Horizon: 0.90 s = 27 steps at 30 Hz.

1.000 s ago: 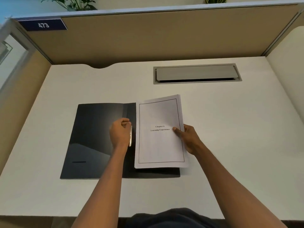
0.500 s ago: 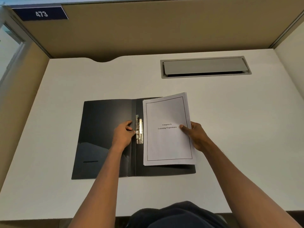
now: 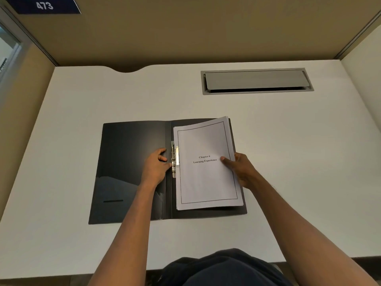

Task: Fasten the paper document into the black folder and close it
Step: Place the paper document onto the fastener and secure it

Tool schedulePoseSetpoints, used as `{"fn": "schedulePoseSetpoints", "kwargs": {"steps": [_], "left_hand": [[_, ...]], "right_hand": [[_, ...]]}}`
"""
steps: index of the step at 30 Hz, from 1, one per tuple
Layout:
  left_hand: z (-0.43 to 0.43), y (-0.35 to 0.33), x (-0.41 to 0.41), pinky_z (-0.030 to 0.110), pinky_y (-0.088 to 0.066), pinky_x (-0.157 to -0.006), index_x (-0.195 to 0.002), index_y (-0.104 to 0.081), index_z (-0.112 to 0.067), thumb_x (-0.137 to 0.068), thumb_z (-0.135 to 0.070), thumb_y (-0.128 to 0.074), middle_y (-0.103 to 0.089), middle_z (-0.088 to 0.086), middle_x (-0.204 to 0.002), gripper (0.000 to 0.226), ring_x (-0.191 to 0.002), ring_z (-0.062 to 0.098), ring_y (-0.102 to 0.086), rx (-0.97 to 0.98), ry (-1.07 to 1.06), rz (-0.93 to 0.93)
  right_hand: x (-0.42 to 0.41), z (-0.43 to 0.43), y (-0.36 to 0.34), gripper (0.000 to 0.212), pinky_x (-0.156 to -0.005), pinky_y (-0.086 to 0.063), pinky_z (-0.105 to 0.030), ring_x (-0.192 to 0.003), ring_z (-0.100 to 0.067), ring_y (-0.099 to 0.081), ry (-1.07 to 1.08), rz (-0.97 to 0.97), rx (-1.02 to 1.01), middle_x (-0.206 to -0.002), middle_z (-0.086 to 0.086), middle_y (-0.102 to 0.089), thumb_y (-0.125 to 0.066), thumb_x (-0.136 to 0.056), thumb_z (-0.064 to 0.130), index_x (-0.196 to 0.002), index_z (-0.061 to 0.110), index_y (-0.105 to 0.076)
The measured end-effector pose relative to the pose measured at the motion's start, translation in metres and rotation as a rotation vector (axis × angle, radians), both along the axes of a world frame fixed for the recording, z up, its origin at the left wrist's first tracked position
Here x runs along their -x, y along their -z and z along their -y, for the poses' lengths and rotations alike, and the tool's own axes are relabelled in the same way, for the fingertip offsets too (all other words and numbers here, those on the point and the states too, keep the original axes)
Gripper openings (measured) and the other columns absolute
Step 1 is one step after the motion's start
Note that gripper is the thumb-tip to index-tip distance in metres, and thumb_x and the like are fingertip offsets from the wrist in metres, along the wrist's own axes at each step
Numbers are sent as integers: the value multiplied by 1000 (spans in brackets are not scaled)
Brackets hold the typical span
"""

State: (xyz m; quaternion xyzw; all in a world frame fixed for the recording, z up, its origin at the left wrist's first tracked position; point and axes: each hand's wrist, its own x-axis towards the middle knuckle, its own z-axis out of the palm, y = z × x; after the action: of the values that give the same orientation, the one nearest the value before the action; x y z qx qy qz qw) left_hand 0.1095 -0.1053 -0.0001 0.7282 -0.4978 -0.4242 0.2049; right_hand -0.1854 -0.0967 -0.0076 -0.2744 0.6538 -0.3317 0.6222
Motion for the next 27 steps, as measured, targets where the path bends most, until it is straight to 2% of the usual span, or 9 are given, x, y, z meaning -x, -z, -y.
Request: {"fn": "schedulePoseSetpoints", "kwargs": {"steps": [3,7,10,13,16,18,22,23,27], "left_hand": [[0,-1,1,34,-57,-94,-147,-52,-15,-89,-4,-76,-65,4,-108,64,-102,21,-65,8,-5,0],[0,-2,1,20,-50,-78,-144,-56,-15,-91,-4,-73,-66,3,-102,57,-98,21,-67,25,-3,18],[3,-3,1,20,-46,-82,-140,-60,-11,-96,-3,-65,-72,8,-109,45,-98,16,-65,54,-2,82],[14,-8,3,22,-50,-86,-132,-65,-7,-102,-6,-55,-71,12,-120,32,-101,17,-64,144,-29,145],[36,-13,8,31,-52,-101,-131,-65,-8,-103,-7,-54,-68,12,-126,31,-115,26,-65,191,-44,141],[54,-15,11,29,-48,-100,-131,-66,-9,-102,-6,-55,-66,9,-128,31,-116,24,-63,207,5,136],[85,-17,18,26,-42,-81,-90,-64,-15,-99,-1,-53,-64,4,-99,20,-93,19,-58,229,147,146],[91,-16,20,26,-42,-80,-92,-67,-11,-99,-1,-53,-64,4,-98,18,-93,20,-59,223,181,155],[111,-9,25,30,-47,-93,-133,-67,-8,-102,-11,-56,-64,17,-122,32,-116,31,-61,168,286,203]], "right_hand": [[-1,2,1,36,-91,-60,-46,-101,-30,-74,-36,-74,-2,-115,-15,-75,-72,-93,20,-123,1,-65],[-4,4,-7,38,-89,-59,-39,-103,-20,-72,-129,-184,105,-121,-6,-72,-70,-95,25,-130,11,-62],[-11,5,-12,49,-94,-50,-34,-109,-17,-62,-147,-326,143,-125,3,-62,-66,-96,37,-137,15,-52],[-20,3,-11,52,-91,-45,-35,-110,-21,-56,-75,-457,104,-128,-2,-58,-59,-98,43,-137,11,-47],[-25,-2,-10,47,-101,-49,-45,-119,-31,-57,-45,-602,115,-132,-13,-58,-54,-101,37,-134,4,-50],[-25,-5,-10,42,-105,-47,-47,-120,-33,-55,-51,-695,123,-131,-16,-55,-54,-101,31,-133,4,-52],[-23,-9,-11,42,-104,-46,-46,-122,-35,-51,-125,-810,114,-131,-17,-52,-58,-98,23,-134,4,-52],[-23,-9,-11,42,-104,-46,-46,-122,-35,-51,-143,-825,111,-131,-18,-52,-58,-98,22,-135,3,-53],[-22,-9,-14,42,-105,-46,-46,-123,-34,-52,-152,-808,91,-133,-17,-51,-57,-98,20,-136,3,-52]]}}
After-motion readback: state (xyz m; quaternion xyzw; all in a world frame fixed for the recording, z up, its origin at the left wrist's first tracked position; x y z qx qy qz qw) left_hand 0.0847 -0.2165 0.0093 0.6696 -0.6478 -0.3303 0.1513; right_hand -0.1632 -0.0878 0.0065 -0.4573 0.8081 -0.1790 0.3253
